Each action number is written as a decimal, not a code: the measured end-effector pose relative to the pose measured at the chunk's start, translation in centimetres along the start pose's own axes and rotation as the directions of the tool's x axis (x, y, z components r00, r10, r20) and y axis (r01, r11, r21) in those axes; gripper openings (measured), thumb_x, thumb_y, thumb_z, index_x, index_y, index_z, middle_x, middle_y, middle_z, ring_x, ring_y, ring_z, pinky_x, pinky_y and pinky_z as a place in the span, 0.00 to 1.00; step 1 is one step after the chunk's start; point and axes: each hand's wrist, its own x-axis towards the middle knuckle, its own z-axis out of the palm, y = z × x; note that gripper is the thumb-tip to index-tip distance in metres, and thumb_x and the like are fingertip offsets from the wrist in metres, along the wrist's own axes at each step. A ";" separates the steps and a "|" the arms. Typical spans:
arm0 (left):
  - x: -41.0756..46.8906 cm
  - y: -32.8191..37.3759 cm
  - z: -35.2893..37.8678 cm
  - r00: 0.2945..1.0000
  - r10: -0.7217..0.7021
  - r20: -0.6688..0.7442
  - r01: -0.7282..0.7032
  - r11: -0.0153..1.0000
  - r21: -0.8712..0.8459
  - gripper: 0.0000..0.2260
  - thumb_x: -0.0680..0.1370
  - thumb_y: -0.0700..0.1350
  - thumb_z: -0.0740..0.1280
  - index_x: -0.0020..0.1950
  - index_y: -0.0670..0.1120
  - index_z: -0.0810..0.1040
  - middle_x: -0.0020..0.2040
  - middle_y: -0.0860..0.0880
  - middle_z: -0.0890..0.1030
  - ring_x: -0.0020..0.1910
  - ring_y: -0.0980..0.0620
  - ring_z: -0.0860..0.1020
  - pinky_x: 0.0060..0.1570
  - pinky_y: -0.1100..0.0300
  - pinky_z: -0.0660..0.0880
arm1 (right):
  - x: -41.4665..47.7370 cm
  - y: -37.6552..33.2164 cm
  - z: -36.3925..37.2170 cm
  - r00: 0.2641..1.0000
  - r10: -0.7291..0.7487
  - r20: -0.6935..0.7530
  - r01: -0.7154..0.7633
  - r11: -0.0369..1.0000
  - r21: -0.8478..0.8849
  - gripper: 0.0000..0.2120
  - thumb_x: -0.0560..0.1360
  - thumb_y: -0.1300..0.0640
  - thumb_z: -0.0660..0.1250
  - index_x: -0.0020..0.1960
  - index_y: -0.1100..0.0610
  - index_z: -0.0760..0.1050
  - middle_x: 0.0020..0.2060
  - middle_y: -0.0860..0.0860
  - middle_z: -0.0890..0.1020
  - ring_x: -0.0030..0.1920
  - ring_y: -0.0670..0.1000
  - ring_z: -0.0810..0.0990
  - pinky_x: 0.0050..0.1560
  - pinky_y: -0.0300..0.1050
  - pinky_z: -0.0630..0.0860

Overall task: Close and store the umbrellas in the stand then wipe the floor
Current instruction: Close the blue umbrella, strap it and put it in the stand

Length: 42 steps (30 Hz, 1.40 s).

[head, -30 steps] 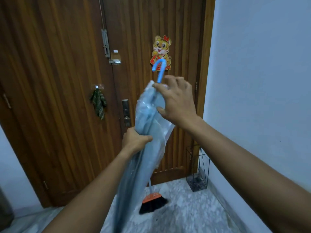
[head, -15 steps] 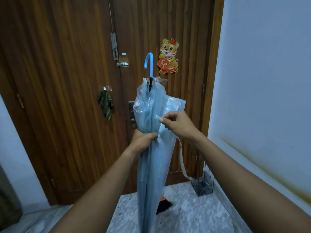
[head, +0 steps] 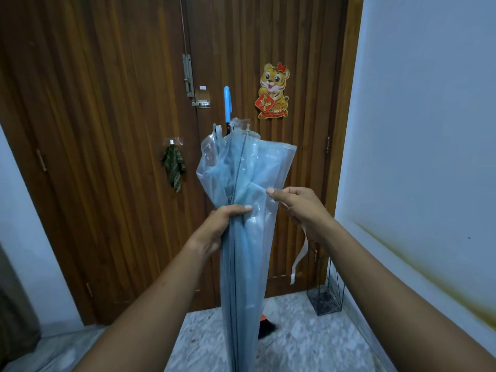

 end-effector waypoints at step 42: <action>-0.6 0.5 1.0 0.969 0.030 -0.245 -0.015 0.998 0.062 0.05 0.68 0.39 0.73 0.43 0.43 0.82 0.37 0.47 0.84 0.33 0.51 0.82 0.33 0.59 0.77 | -1.3 -1.0 -3.9 0.972 0.109 0.210 -0.138 0.982 0.128 0.05 0.81 0.58 0.66 0.50 0.59 0.78 0.47 0.57 0.87 0.30 0.44 0.76 0.32 0.36 0.71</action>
